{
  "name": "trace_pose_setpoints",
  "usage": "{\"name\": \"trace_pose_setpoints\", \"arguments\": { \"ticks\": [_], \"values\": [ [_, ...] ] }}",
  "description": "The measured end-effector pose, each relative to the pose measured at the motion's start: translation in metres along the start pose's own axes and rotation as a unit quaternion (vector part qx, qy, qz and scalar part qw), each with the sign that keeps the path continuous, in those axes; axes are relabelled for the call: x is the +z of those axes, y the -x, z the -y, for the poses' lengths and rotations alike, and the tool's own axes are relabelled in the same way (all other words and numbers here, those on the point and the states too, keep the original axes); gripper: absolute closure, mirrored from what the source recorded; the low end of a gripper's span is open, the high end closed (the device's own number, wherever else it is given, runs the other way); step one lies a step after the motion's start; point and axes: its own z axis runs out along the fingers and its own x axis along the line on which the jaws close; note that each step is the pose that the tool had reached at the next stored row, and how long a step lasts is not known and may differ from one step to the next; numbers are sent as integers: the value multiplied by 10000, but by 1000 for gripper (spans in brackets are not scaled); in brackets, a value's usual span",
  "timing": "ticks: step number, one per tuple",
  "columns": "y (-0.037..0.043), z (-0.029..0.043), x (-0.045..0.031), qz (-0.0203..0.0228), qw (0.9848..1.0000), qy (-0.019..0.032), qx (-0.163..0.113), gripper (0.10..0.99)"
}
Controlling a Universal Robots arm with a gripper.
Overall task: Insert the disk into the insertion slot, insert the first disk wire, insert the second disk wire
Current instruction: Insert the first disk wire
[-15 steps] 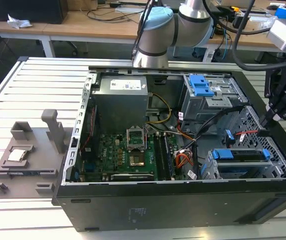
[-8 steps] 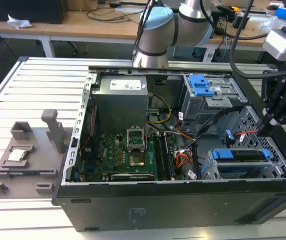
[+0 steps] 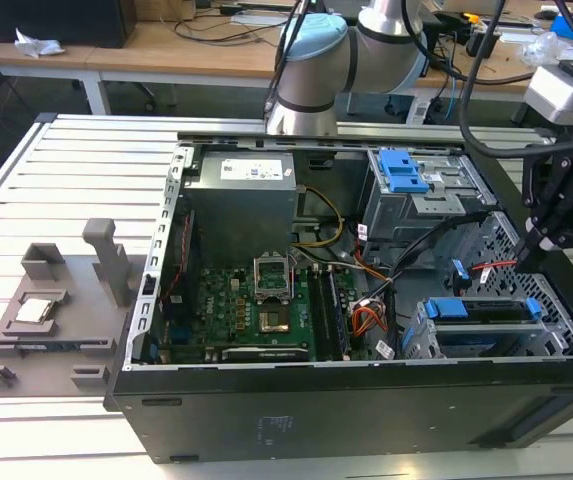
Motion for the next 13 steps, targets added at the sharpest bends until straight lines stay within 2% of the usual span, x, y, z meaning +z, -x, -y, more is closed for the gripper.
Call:
{"name": "trace_pose_setpoints", "arguments": {
  "ticks": [4,8,9,10,11,13],
  "values": [
    [1,0,0,0,10000,0,0,980],
    [1,0,0,-1,10000,0,0,725],
    [5,1,4,-16,10000,2,1,725],
    [27,4,16,-63,10000,6,3,725],
    [54,7,27,-90,10000,8,3,725],
    [100,13,48,-101,9999,10,5,725]
  ]
}}
